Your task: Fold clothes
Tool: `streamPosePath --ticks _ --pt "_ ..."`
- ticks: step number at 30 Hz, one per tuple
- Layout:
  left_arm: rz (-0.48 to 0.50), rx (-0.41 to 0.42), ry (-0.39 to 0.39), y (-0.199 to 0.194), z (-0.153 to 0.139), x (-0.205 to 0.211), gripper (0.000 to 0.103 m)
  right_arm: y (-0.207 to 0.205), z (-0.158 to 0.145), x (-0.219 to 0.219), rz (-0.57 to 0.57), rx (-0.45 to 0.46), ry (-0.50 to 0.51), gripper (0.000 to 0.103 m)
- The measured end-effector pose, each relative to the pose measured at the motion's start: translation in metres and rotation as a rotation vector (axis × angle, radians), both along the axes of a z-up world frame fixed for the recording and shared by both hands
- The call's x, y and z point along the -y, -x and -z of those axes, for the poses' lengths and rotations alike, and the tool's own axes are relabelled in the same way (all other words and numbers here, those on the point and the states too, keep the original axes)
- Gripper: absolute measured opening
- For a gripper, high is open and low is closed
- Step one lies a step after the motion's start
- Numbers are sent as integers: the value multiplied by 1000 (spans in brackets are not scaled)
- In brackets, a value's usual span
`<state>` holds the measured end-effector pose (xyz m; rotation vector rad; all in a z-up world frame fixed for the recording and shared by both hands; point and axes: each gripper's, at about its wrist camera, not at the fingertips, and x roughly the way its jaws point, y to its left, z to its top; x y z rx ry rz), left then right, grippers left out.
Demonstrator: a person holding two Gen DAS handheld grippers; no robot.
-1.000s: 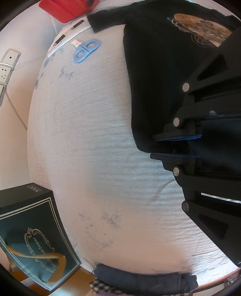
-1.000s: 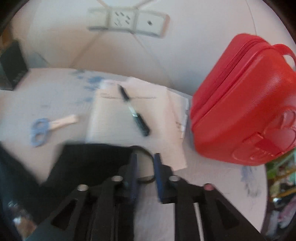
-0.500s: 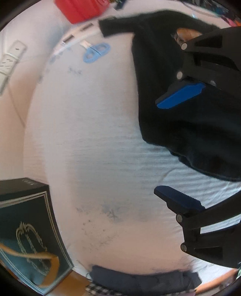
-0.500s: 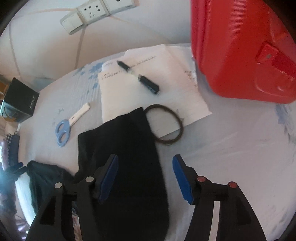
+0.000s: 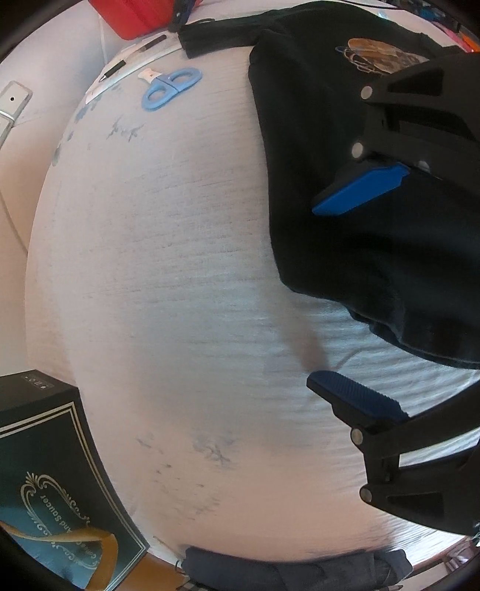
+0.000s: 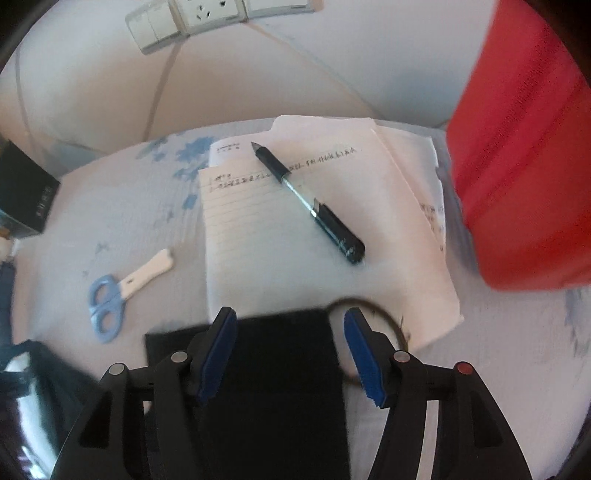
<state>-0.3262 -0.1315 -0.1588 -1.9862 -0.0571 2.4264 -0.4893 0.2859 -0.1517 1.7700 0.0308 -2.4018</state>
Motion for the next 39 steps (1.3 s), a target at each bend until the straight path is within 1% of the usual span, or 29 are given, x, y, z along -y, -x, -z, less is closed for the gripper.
streamPosePath --ticks 1,2,3,4,5,6,7,8,10,11,13,14,17,19,21,23,24,25,27,28,30,31,32,33,34,35,36,38,39 --pt "2 -5 1 -1 0 0 86 3 3 2 -6 7 -17 53" --pt "8 -11 1 -1 -1 -1 86 3 6 5 -17 20 -31 20" --pt "14 -18 0 -2 -1 -2 85 2 7 8 -35 27 -49 5" --pt "24 -23 -4 -4 -3 -4 79 0 6 11 -46 20 -56 5" --pt "33 -28 -8 -5 -4 -6 66 -4 1 12 -60 10 -55 5" --pt "39 -28 -19 -6 -7 -8 56 -8 -4 14 -74 0 -54 5" --pt "45 -24 -40 -7 -9 -11 31 -12 -11 13 -80 -18 -46 5" --pt "48 -16 -58 -8 -11 -15 16 -21 -23 12 -91 -44 -10 5" --pt "57 -37 -16 -13 -18 -22 12 -37 -41 9 -106 -81 39 5" --pt "57 -55 -15 -18 -23 -22 12 -53 -55 7 -114 -108 79 5" --pt "48 -77 -40 -23 -30 -13 12 -80 -75 6 -129 -147 126 5" --pt "46 -96 -48 -29 -36 -8 12 -104 -86 7 -141 -170 155 5" --pt "48 -161 -89 -52 -51 6 12 -164 -102 9 -179 -192 206 5" --pt "47 -176 -96 -70 -54 12 12 -197 -104 5 -206 -185 216 5" --pt "50 -188 -99 -91 -57 21 12 -238 -99 2 -238 -162 220 5" --pt "54 -200 -101 -110 -59 28 12 -269 -87 2 -264 -115 216 5" --pt "58 -195 -99 -114 -56 22 12 -284 -81 2 -277 -91 215 5" --pt "66 -176 -98 -118 -51 18 12 -295 -72 2 -289 -61 216 5" --pt "78 -133 -104 -126 -42 15 12 -311 -50 8 -303 30 212 5" --pt "76 -115 -108 -128 -42 14 12 -313 -47 5 -280 40 216 7" --pt "73 -87 -117 -131 -43 13 24 -316 -40 0 -233 61 226 14" --pt "69 -110 -124 -132 -53 14 38 -318 -38 -3 -208 69 233 22" --pt "65 -132 -132 -133 -62 14 55 -318 -43 -10 -170 53 261 24" --pt "57 -151 -142 -132 -70 16 64 -315 -47 -16 -138 35 278 25" --pt "42 -176 -152 -130 -80 19 80 -308 -53 -23 -99 18 288 27" --pt "18 -199 -154 -126 -90 24 83 -300 -55 -27 -70 15 288 29" --pt "-1 -203 -152 -121 -94 28 83 -293 -57 -32 -41 12 288 30" --pt "-41 -184 -150 -111 -95 36 83 -277 -62 -40 16 7 287 31" --pt "-63 -157 -147 -103 -89 38 83 -269 -61 -42 38 13 285 31"
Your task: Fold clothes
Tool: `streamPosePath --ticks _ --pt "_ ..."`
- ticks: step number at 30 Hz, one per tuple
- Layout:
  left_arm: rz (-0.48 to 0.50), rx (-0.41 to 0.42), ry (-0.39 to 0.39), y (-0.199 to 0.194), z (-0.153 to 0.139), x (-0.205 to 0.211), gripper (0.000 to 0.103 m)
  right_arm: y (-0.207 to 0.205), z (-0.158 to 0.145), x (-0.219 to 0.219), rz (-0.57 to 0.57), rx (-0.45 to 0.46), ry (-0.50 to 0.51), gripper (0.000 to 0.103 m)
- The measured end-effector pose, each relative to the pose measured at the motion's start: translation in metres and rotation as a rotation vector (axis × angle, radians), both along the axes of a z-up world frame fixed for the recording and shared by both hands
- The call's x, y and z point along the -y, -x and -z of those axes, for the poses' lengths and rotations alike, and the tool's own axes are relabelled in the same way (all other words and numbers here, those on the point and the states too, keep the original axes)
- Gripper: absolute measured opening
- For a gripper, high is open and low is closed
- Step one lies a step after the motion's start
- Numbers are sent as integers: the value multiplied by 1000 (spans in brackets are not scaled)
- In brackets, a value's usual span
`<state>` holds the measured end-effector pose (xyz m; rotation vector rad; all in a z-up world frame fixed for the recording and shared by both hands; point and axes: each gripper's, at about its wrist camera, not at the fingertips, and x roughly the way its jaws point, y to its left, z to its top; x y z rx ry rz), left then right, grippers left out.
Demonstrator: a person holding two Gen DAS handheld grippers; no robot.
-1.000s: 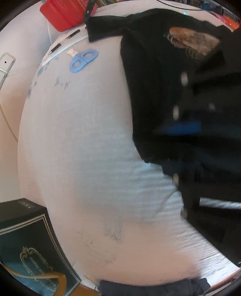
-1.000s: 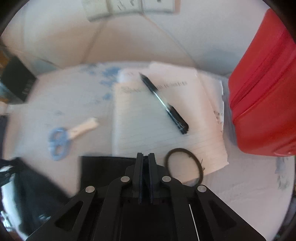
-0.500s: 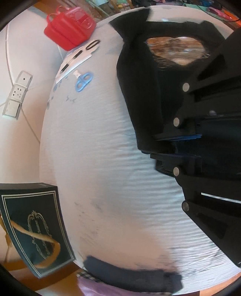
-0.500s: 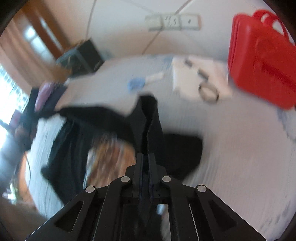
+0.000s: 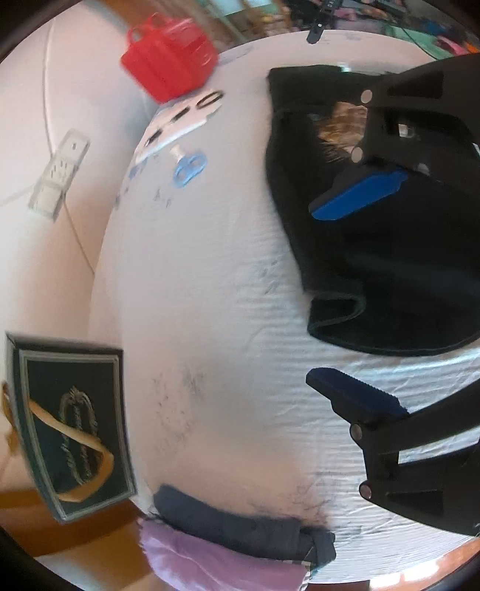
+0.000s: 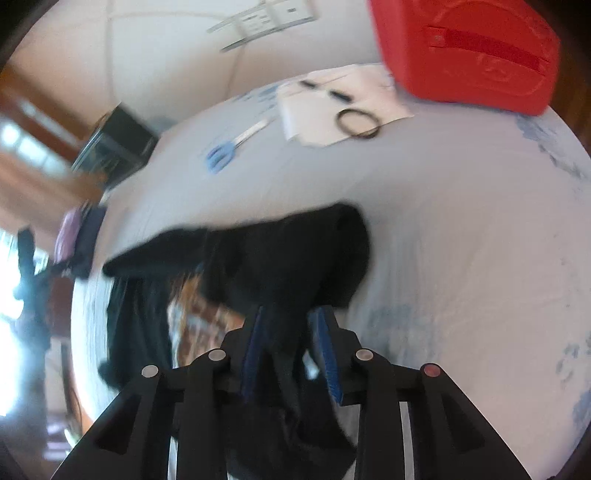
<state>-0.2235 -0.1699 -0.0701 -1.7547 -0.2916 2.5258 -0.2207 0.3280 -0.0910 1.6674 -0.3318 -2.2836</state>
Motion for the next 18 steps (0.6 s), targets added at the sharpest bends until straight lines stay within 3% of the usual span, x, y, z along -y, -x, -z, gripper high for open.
streamPosePath --ticks 6,9,11,13,14,16,18 --pt "3 147 9 24 49 -10 83 56 25 -11 116 84 9 38" --pt "28 182 19 30 67 -19 80 78 41 -8 137 120 -5 54" --pt "68 181 50 31 73 -27 47 89 51 -2 137 133 -13 62" --pt "91 147 121 30 73 -33 23 97 63 5 125 157 -10 61" --pt "100 129 153 30 72 -36 17 98 69 12 97 174 -20 44" --pt "83 78 184 33 66 -36 16 103 74 31 5 169 -107 4" --pt "53 2 220 40 58 -37 16 106 57 35 -8 54 -160 3"
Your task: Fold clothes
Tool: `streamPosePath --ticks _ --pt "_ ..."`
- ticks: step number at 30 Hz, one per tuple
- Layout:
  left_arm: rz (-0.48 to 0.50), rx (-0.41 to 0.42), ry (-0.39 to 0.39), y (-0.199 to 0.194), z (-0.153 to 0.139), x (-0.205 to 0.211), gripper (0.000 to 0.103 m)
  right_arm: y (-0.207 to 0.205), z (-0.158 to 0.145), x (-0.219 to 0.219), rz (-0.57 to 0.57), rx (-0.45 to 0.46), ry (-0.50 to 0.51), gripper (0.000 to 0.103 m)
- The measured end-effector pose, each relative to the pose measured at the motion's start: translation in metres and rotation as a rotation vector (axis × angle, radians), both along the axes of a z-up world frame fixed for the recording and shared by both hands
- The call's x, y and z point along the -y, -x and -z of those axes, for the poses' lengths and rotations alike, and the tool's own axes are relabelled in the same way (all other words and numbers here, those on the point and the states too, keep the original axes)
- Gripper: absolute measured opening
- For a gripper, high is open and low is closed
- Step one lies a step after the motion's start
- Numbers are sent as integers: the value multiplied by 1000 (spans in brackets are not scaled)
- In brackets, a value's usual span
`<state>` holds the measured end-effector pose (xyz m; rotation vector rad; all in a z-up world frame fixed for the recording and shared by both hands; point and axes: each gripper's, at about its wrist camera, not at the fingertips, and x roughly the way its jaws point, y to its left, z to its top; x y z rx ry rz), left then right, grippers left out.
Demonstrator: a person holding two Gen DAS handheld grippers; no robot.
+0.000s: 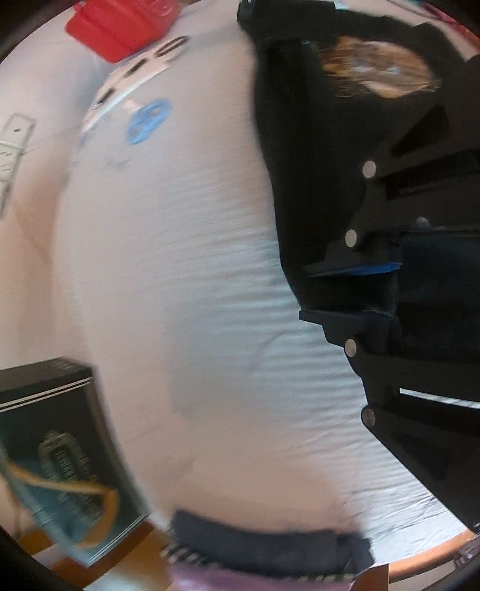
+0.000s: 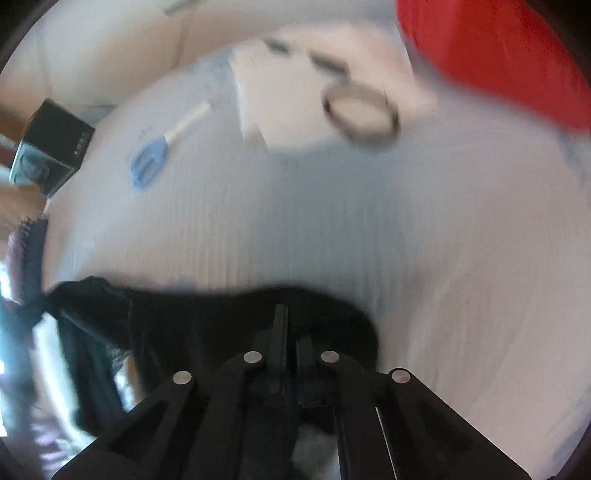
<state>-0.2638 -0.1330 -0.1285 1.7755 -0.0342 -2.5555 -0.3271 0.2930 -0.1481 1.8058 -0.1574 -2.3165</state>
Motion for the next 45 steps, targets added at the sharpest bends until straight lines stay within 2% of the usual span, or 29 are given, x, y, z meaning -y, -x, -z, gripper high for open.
streamPosePath --ticks 1,3,4,6,7,8,9,11,13,17,20,23,25,28,32,35,37,38,39,40,42,45 --pt "-12 -30 7 4 -2 -1 16 3 -11 -2 9 -69 -16 3" --pt "-43 -83 16 18 -3 -4 16 10 -20 -2 -2 -148 -64 3" --pt "-47 -60 7 23 2 -6 16 14 -16 -2 -11 -138 -67 7" --pt "-54 -17 -9 34 10 -9 16 22 1 -3 -7 -58 -65 19" --pt "-52 -8 -10 33 10 -9 17 19 2 -6 1 -60 -63 33" --pt "-50 -2 -13 32 10 -8 25 15 3 -9 9 -61 -61 42" --pt "-55 -12 -26 30 4 -4 31 11 4 -12 19 -65 -54 42" --pt "-80 -38 -71 24 -11 12 62 -6 -12 -25 52 -104 30 45" --pt "-105 -49 -112 21 -24 26 69 -23 -29 -33 69 -142 63 49" --pt "-121 -45 -211 13 -44 41 69 -59 -51 -39 46 -167 177 49" --pt "-58 -25 -212 6 -43 26 69 -72 -51 -21 -23 -134 179 47" --pt "-5 2 -161 7 -28 6 69 -69 -43 -8 -29 -111 124 47" --pt "11 24 -125 10 -15 -4 69 -61 -35 -20 46 -99 104 47" --pt "20 37 -59 18 1 -9 69 -45 -25 -41 138 -83 68 54" --pt "11 31 33 34 21 -11 69 -17 -7 -43 114 -82 15 64" --pt "-11 12 17 39 25 -7 71 1 6 -37 90 -93 22 74" --pt "-16 6 -1 41 27 -3 71 9 15 -32 67 -80 25 74" --pt "-19 3 -10 41 28 -2 71 10 21 -27 41 -60 13 61" --pt "-22 0 -18 42 29 0 71 12 26 -23 14 -45 -4 42" --pt "-22 -2 -25 42 28 1 71 11 23 -18 -19 -74 -63 12" --pt "-24 -4 -38 42 28 3 71 9 16 -12 -58 -139 -144 11" --pt "-30 -6 -43 43 27 4 72 13 3 -15 -35 -268 -267 7"
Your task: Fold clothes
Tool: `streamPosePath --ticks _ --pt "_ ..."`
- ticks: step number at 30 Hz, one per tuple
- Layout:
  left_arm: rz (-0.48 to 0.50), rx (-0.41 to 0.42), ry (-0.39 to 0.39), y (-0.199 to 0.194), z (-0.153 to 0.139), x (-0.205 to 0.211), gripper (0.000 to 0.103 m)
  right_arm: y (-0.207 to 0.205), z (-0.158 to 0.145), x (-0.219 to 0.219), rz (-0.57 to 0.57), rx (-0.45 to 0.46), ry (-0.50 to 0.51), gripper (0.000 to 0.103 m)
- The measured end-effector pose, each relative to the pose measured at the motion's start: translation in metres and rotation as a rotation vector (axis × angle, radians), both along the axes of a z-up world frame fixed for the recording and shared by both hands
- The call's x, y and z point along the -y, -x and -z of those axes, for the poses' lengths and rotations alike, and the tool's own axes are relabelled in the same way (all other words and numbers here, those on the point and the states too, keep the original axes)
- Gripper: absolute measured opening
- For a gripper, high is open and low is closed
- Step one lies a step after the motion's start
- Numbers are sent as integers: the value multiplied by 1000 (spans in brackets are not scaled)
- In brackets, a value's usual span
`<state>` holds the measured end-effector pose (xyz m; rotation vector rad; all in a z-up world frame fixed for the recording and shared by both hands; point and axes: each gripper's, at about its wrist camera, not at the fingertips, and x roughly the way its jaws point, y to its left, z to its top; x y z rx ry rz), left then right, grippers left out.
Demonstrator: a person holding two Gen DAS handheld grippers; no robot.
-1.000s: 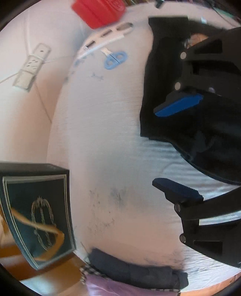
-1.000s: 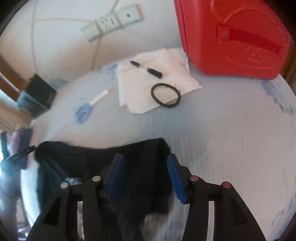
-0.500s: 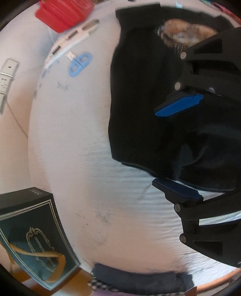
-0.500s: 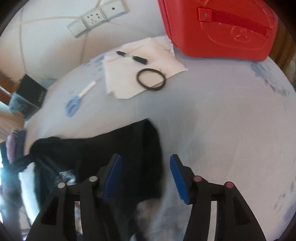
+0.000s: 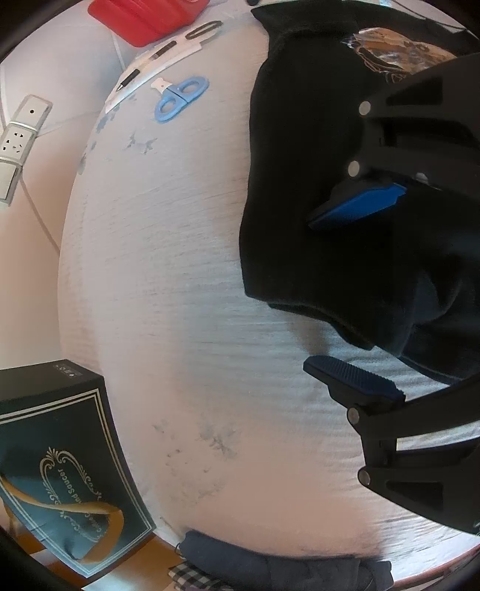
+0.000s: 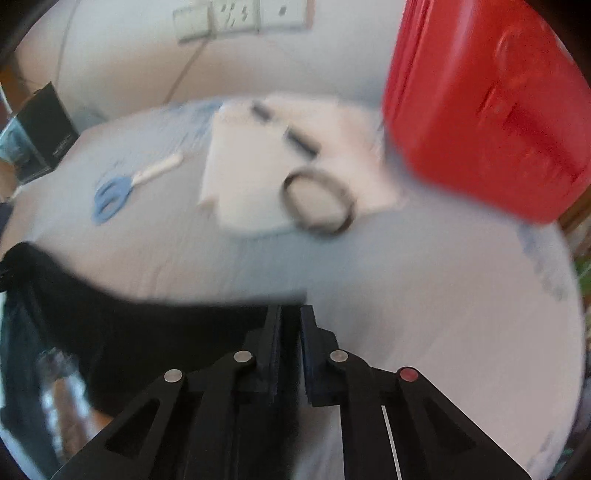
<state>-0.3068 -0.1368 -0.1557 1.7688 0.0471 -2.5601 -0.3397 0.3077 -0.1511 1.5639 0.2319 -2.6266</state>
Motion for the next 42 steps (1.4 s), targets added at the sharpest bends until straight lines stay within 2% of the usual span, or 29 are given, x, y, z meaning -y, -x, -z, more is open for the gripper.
streamPosePath --ticks 1,4,6,8,10,12,16,17,19,21,24,28,31,32,34,36,39,40,42 --pt "-1 0 6 1 0 0 73 3 2 -2 7 -8 -12 7" --pt "-7 4 21 4 1 0 84 17 19 -15 29 54 84 8" --pt "-18 19 13 5 1 2 84 10 15 -22 53 51 140 8" --pt "-23 26 -6 2 -4 4 84 -6 -2 -36 81 46 241 26" --pt "-7 -3 -44 -6 -16 4 84 -24 -17 -50 101 62 310 40" --pt "17 -17 -74 -16 -28 2 84 -43 -20 -63 102 130 347 43" --pt "45 11 -89 -39 -31 -4 84 -73 -11 -68 77 206 301 41" --pt "47 24 -85 -45 -29 -5 84 -78 -8 -66 62 211 276 30" --pt "46 50 -88 -58 -25 -5 84 -89 -2 -61 30 221 225 18" --pt "44 72 -100 -72 -22 -1 84 -98 1 -49 -20 209 172 18" --pt "39 104 -93 -89 -13 4 84 -110 0 -36 -108 178 146 19" --pt "33 131 -79 -98 -2 2 84 -110 6 -17 -196 150 75 22" --pt "50 139 -57 -97 0 -7 84 -103 18 -11 -213 143 29 22" --pt "55 141 -51 -97 0 -10 84 -101 21 -10 -211 140 16 18" --pt "71 145 -12 -95 2 -16 84 -98 19 -12 -194 115 -3 3" --pt "73 143 -1 -94 3 -18 84 -95 7 -23 -151 62 -5 3" --pt "72 144 -1 -93 3 -19 84 -85 11 -43 -100 91 -33 3" --pt "73 144 0 -92 3 -19 84 -82 17 -47 -95 111 -43 7" --pt "78 149 -3 -89 2 -18 84 -79 17 -56 -70 119 -24 22"
